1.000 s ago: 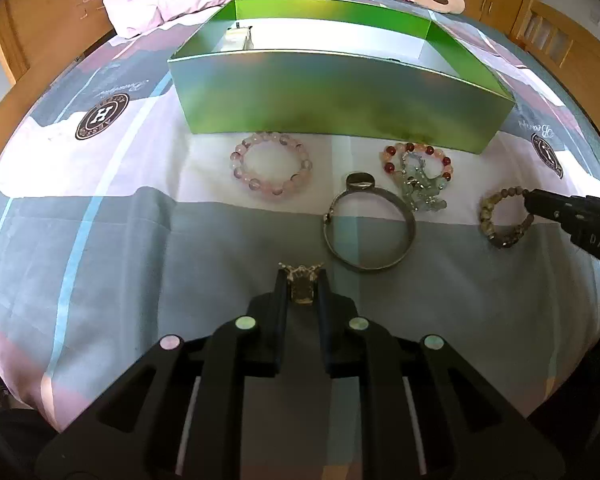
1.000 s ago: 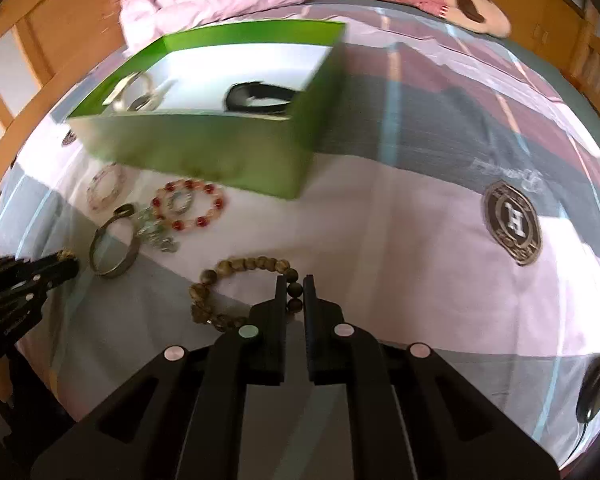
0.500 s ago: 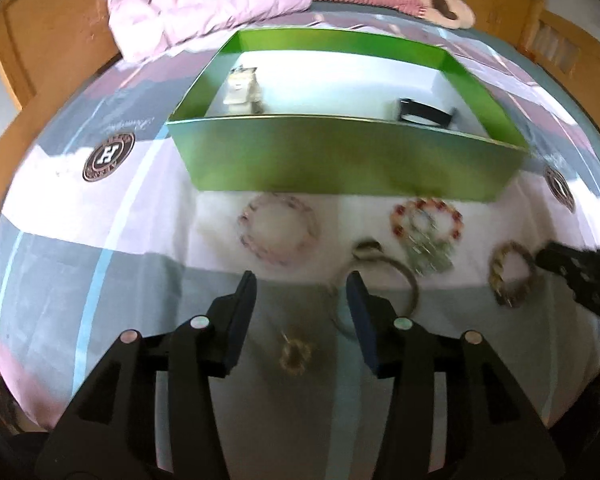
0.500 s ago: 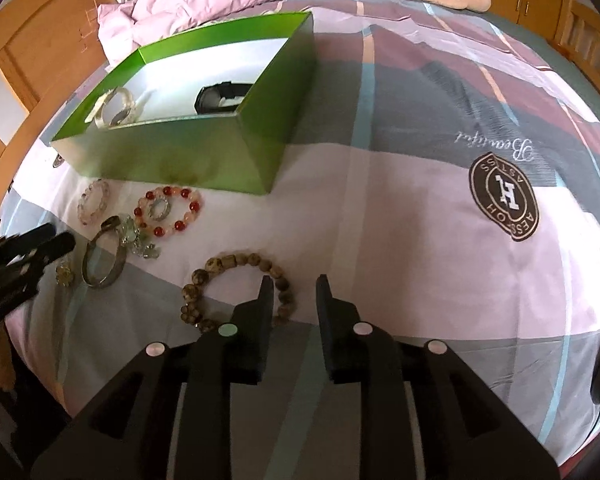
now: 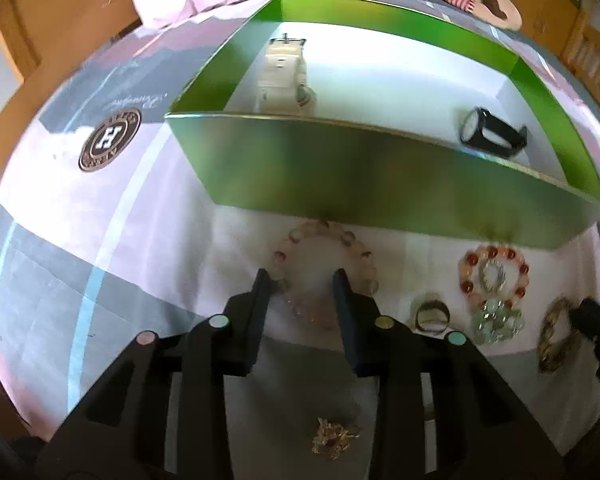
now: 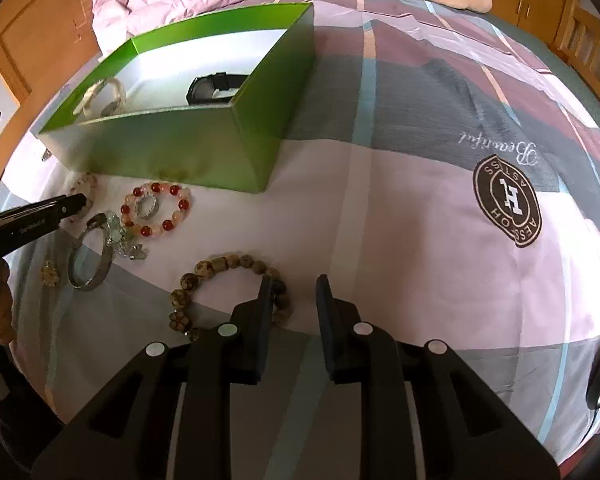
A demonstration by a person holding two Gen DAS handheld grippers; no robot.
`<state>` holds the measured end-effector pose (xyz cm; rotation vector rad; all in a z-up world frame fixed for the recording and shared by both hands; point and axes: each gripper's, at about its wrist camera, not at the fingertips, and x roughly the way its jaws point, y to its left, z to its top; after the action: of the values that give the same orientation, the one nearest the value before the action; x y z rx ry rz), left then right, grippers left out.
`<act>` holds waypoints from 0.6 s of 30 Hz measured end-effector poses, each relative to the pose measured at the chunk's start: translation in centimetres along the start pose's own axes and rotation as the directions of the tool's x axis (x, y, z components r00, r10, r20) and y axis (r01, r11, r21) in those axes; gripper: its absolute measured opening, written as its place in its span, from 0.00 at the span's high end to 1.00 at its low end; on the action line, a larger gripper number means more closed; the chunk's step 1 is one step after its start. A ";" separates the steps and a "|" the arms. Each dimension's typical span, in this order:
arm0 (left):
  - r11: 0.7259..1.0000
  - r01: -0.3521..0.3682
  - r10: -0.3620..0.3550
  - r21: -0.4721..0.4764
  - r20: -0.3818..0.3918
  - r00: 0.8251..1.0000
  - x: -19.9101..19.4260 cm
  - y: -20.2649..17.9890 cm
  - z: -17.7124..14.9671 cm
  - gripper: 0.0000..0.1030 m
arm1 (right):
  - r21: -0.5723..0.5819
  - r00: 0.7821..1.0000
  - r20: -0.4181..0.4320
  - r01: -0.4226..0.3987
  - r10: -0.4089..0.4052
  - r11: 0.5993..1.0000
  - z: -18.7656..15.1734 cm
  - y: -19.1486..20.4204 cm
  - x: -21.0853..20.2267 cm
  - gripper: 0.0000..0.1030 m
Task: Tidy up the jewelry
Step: 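Grasp the pink bead bracelet with the left tool while the right tool grasps the brown bead bracelet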
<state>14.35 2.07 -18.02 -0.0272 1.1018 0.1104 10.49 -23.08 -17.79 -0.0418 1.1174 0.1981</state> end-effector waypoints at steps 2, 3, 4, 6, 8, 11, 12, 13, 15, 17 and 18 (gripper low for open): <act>1.000 0.007 -0.007 0.019 0.007 1.000 -0.3 -0.2 -0.5 0.80 | -0.026 1.000 0.004 0.022 -0.022 0.999 -0.1 0.5 0.3 0.79; 1.000 0.010 -0.010 0.026 0.006 1.000 -0.5 -0.2 -0.8 0.87 | -0.042 0.999 0.008 0.035 -0.035 0.998 -0.1 0.9 0.3 0.79; 0.999 0.016 -0.016 0.032 0.003 1.000 -0.6 -0.3 -1.0 0.90 | -0.050 0.999 0.009 0.040 -0.040 0.998 -0.2 1.0 0.2 0.79; 0.998 0.032 -0.032 0.048 -0.004 0.999 -1.0 -0.4 -1.7 0.92 | -0.067 1.000 0.004 0.027 -0.027 0.997 -0.3 1.4 0.2 0.79; 0.998 0.041 -0.040 0.055 -0.013 0.999 -1.5 -0.3 -2.4 0.92 | -0.091 1.000 0.004 0.022 -0.021 0.996 -0.5 2.0 0.2 0.81; 0.997 0.055 -0.053 0.052 -0.036 0.998 -2.2 -0.1 -3.3 0.92 | -0.115 0.999 -0.009 -0.033 0.033 0.993 -0.8 2.7 -0.2 0.92; 0.997 0.056 -0.054 0.056 -0.040 0.998 -2.4 -0.1 -3.5 0.92 | -0.123 0.999 -0.010 -0.052 0.051 0.991 -0.9 3.0 -0.3 0.92; 0.996 0.057 -0.054 0.064 -0.045 0.998 -2.6 -0.1 -3.8 0.92 | -0.130 0.998 -0.008 -0.068 0.067 0.989 -1.0 3.2 -0.6 0.92; 0.996 0.054 -0.050 0.077 -0.045 0.998 -3.0 -0.1 -4.3 0.92 | -0.120 0.998 0.006 -0.067 0.068 0.991 -0.9 3.1 -1.1 0.92; 0.996 0.042 -0.039 0.075 -0.043 0.998 -3.1 0.0 -4.5 0.91 | -0.082 0.998 0.022 -0.062 0.064 0.995 -0.7 2.2 -1.6 0.89; 0.997 0.033 -0.030 0.070 -0.040 0.999 -3.1 0.1 -4.4 0.87 | -0.050 0.998 0.031 -0.058 0.060 0.997 -0.5 1.4 -1.7 0.84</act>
<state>9.02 1.59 -17.24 0.0172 1.1435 0.0429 9.08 -22.02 -16.36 -0.0496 1.0816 0.2780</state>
